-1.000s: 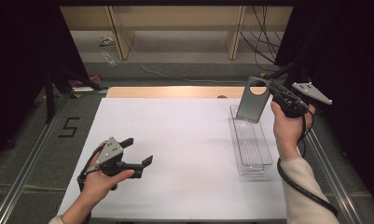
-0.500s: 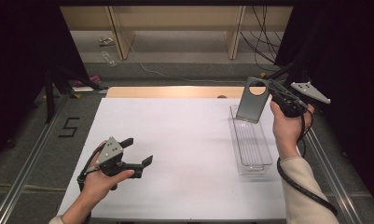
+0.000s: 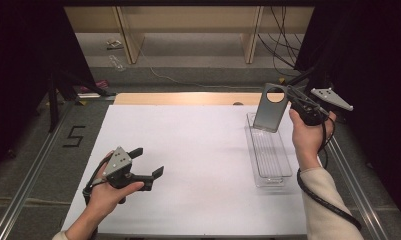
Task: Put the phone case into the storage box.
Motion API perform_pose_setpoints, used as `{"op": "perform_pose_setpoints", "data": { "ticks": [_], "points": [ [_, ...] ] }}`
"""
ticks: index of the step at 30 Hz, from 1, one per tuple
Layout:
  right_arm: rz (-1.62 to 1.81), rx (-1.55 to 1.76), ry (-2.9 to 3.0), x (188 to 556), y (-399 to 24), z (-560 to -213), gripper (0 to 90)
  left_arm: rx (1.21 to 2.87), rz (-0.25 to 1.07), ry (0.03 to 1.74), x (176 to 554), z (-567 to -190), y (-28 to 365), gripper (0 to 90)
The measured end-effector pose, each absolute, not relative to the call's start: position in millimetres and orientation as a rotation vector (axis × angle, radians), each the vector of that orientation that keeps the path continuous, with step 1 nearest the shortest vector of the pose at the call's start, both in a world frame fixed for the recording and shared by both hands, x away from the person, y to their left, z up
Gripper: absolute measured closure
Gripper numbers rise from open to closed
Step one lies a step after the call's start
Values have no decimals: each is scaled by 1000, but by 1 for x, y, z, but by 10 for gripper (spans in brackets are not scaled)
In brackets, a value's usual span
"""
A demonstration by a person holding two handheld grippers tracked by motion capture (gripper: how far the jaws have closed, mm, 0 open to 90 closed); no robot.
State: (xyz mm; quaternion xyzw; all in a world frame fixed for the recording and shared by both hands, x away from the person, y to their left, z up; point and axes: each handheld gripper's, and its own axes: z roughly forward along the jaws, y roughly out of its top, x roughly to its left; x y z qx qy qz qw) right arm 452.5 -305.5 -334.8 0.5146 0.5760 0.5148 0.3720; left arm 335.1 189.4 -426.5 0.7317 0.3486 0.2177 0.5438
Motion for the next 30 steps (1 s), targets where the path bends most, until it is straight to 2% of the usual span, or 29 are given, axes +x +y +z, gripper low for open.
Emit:
{"op": "perform_pose_setpoints", "data": {
  "ticks": [30],
  "points": [
    [1293,1300,1503,461,-301,-340,852,1739,516,831,336,-428,190,49]
  ]
}}
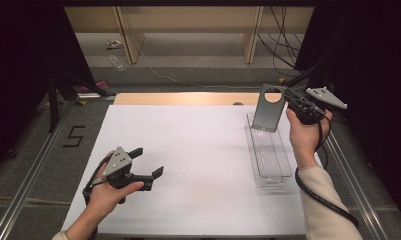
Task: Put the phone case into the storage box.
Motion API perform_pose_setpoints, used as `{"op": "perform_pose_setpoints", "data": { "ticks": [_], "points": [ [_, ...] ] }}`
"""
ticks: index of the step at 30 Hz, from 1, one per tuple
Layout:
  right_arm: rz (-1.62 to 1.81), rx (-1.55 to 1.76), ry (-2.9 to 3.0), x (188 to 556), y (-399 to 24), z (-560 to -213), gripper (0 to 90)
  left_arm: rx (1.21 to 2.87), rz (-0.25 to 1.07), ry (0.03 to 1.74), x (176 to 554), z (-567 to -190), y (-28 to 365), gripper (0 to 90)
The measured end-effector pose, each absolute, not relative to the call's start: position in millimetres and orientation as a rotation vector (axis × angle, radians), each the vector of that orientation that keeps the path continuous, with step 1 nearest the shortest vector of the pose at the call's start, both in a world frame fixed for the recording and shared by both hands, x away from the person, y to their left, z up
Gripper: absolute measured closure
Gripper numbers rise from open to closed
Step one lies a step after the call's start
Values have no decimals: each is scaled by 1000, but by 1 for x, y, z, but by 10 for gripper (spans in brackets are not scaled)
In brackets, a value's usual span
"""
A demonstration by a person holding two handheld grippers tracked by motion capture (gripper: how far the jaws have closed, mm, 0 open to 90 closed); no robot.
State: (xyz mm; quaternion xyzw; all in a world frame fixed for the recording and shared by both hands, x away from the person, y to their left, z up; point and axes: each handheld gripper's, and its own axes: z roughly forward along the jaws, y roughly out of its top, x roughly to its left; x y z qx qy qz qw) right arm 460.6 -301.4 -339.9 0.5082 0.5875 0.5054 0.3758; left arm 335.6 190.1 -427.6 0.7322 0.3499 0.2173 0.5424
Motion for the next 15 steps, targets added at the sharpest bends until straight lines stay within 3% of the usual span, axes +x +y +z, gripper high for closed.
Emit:
{"op": "perform_pose_setpoints", "data": {
  "ticks": [15],
  "points": [
    [1283,1296,1501,464,-303,-341,852,1739,515,832,336,-428,190,49]
  ]
}}
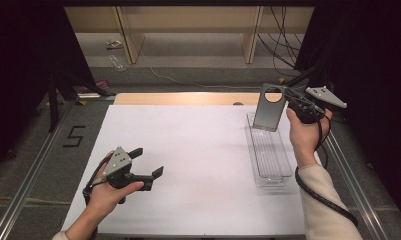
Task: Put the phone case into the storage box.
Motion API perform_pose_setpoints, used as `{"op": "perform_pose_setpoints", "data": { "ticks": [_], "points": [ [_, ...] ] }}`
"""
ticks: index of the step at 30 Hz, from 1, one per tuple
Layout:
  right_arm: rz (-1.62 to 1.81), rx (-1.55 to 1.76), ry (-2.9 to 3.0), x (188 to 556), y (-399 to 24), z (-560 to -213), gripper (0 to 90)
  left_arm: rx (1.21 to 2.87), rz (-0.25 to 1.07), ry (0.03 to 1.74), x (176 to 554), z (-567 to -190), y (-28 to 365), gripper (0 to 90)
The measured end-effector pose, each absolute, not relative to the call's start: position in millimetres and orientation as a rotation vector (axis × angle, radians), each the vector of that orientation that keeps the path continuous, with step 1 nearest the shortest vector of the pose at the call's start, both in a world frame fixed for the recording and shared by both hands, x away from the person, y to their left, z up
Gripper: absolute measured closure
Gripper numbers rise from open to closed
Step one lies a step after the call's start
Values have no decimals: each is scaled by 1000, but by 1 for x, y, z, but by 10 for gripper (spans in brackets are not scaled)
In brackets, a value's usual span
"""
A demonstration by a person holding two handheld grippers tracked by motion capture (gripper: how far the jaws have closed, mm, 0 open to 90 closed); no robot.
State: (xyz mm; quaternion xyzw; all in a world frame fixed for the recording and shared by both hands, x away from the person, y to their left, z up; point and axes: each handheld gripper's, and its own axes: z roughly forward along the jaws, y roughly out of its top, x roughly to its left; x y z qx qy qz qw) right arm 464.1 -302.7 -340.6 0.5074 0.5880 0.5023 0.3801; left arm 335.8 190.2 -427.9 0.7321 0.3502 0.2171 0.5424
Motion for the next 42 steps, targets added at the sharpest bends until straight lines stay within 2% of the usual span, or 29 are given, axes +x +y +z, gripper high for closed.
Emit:
{"op": "perform_pose_setpoints", "data": {
  "ticks": [42],
  "points": [
    [1271,1324,1511,476,-302,-347,852,1736,513,831,335,-428,189,51]
  ]
}}
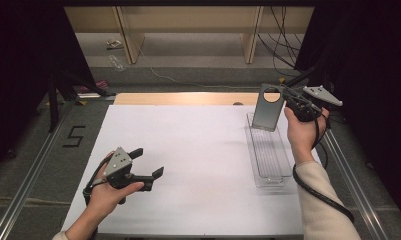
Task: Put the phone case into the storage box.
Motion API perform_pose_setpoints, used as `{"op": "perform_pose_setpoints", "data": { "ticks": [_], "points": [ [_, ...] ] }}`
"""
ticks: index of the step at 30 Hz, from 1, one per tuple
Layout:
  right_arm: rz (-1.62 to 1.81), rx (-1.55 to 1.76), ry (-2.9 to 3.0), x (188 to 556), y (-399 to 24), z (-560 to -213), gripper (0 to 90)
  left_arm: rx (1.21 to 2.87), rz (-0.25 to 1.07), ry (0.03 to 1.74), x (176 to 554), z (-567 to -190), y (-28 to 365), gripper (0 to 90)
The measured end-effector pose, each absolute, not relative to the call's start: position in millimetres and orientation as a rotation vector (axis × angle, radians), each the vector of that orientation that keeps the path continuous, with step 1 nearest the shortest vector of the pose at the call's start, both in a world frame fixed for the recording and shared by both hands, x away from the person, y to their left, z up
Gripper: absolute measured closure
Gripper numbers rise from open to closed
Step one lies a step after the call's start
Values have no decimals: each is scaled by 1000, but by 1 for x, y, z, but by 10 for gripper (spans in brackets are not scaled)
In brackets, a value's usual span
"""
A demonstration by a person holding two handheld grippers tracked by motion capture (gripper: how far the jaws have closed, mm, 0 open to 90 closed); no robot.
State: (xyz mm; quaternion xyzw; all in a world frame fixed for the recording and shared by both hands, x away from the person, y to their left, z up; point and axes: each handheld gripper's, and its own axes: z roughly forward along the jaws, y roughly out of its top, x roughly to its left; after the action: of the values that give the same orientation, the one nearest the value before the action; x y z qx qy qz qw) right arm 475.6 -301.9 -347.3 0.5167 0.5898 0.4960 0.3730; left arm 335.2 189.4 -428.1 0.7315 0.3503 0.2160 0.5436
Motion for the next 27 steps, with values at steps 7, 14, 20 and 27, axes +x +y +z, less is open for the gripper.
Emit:
{"op": "perform_pose_setpoints", "data": {
  "ticks": [7,14,20,27],
  "points": [
    [1265,1330,1517,480,-300,-347,852,1738,511,832,335,-428,190,50],
    [1241,1332,1527,486,-301,-341,852,1734,511,833,335,-428,190,50],
    [1233,1345,1531,490,-301,-341,852,1734,508,831,335,-428,189,51],
    [1224,1356,1541,494,-303,-343,852,1736,510,833,335,-428,189,52]
  ]
}}
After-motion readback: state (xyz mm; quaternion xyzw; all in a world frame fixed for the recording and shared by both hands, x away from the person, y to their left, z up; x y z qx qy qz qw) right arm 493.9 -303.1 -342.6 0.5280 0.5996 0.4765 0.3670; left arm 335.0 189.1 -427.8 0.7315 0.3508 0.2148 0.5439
